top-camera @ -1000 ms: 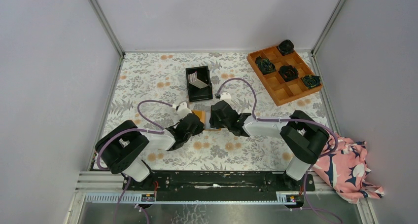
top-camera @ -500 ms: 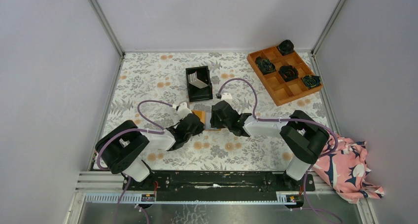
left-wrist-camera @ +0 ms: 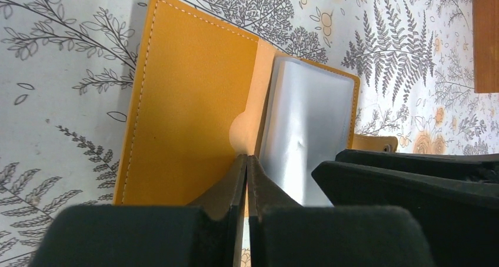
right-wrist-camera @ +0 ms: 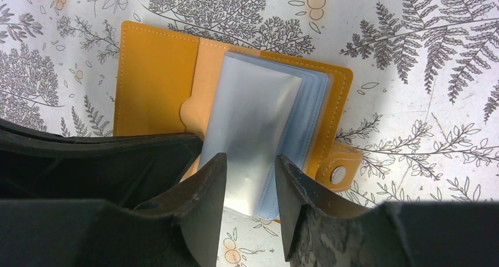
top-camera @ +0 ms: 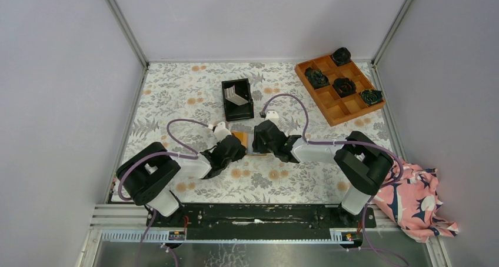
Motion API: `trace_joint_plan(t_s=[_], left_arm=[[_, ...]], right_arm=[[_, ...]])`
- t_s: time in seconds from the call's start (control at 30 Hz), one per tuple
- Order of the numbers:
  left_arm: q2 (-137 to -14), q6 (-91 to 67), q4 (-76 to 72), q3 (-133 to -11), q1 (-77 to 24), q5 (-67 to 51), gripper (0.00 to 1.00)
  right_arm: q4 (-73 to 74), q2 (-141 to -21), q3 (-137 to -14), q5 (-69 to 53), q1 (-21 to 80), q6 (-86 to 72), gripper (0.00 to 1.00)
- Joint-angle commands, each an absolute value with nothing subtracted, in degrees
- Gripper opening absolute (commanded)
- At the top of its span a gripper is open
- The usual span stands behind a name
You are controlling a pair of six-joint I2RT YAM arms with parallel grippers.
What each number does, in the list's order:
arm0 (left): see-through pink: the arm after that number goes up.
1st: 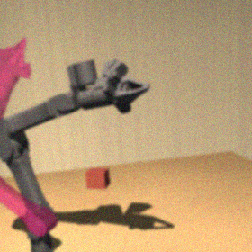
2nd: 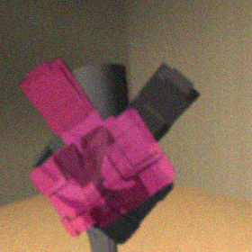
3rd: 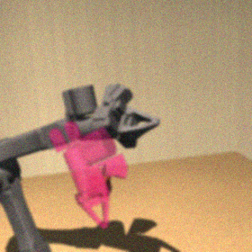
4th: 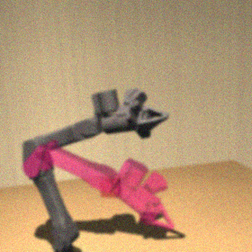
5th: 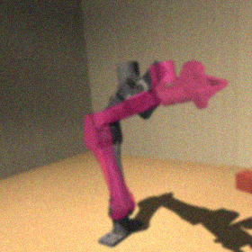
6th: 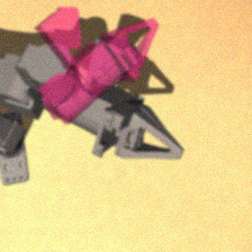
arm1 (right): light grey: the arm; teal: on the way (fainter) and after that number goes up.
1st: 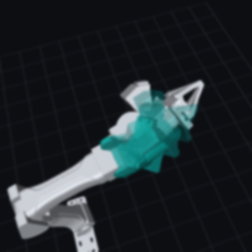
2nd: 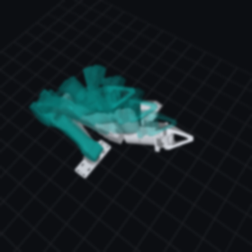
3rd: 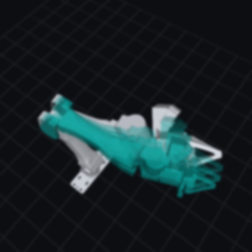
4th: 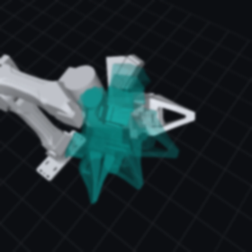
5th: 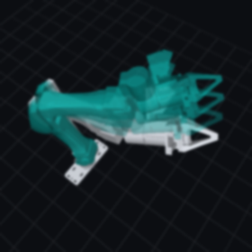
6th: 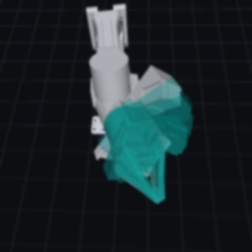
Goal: Put the credit cards into the card holder
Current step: Open the card holder at the center of the board.
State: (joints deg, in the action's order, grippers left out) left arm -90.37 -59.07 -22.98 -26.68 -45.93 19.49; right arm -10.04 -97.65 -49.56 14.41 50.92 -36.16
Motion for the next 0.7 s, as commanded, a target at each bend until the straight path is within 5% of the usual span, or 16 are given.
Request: trace_joint_plan(t_s=[0.0,0.67], left_arm=[[-95.20,-58.27,-6.77,-23.45,-47.58,13.45,0.06],[-94.90,-58.97,-7.15,-22.63,-48.04,13.45,0.06]], right_arm=[[-12.76,-97.42,-48.80,15.15,50.23,-37.48,0.43],[-19.08,-96.91,-44.48,10.35,48.06,-40.92,0.44]])
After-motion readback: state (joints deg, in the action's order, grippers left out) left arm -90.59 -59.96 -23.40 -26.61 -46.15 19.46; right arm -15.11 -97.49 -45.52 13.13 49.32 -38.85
